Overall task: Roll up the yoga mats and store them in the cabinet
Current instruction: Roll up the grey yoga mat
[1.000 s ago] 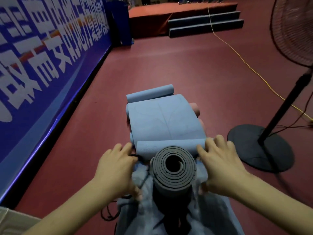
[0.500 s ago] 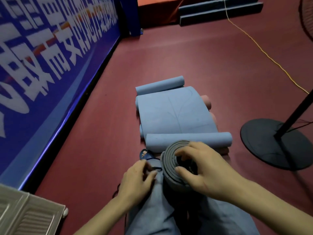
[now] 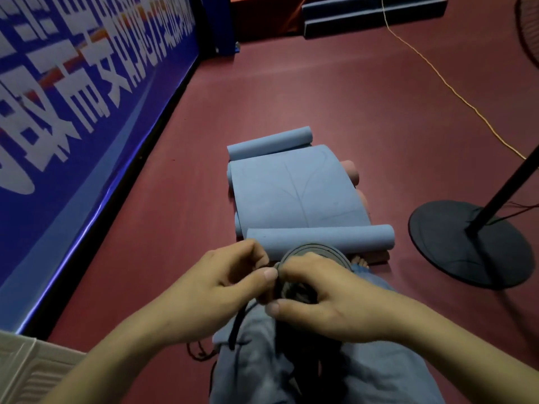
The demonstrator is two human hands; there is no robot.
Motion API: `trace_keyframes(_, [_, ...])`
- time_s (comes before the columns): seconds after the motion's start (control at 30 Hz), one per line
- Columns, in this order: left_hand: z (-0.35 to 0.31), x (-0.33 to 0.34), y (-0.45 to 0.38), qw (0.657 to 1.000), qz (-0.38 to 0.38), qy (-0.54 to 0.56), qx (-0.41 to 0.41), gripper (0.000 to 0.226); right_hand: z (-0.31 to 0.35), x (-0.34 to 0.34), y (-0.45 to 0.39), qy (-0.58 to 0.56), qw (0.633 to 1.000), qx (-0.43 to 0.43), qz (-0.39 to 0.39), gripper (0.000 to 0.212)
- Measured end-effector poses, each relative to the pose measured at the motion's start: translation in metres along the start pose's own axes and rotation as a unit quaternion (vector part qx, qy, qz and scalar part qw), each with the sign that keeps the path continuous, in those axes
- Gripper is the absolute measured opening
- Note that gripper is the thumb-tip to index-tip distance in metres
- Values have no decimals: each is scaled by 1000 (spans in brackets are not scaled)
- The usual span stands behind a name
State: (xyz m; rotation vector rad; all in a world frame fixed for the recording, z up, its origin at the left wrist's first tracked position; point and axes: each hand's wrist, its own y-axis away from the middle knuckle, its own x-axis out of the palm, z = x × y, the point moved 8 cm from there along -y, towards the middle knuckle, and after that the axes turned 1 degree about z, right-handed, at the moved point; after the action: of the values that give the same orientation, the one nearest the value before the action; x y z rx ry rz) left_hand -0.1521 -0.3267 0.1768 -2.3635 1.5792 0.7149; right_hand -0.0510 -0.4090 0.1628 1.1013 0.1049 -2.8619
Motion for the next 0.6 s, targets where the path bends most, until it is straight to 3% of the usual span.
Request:
trace_keyframes(0.1, [-9, -1, 4, 994, 31, 105, -9, 25, 4, -3, 5, -227, 973, 10, 47, 25])
trace_keyframes(0.2, [4, 3, 7, 969, 77, 225, -60, 30, 1, -3, 19, -443, 888, 61, 104, 32])
trace_keyframes(0.23, [7, 5, 6, 957, 86, 268, -70, 35, 2, -1, 25, -492, 852, 96, 147, 41])
trace_keyframes(0.27, [9, 8, 5, 949, 96, 291, -79, 40, -1, -1, 31, -493, 842, 131, 175, 51])
trace_keyframes(0.3, [10, 10, 4, 949, 109, 282, -86, 45, -9, -5, 36, -448, 861, 156, 182, 60])
trace_keyframes(0.33, [10, 12, 4, 960, 122, 238, -87, 48, -16, -14, 39, -355, 905, 168, 166, 65])
trace_keyframes(0.4, [9, 15, 4, 983, 133, 92, -92, 47, -16, -29, 43, -123, 970, 167, 129, 66])
trace_keyframes(0.43, [9, 16, 5, 986, 127, 7, -105, 47, -15, -35, 45, -18, 981, 164, 106, 61])
trace_keyframes(0.5, [5, 19, 7, 971, 112, -172, -121, 40, -7, -36, 47, 146, 975, 151, 77, 44])
trace_keyframes(0.6, [-9, 27, 3, 878, 91, -453, -129, 38, 13, -14, 41, 277, 949, 109, 99, 26])
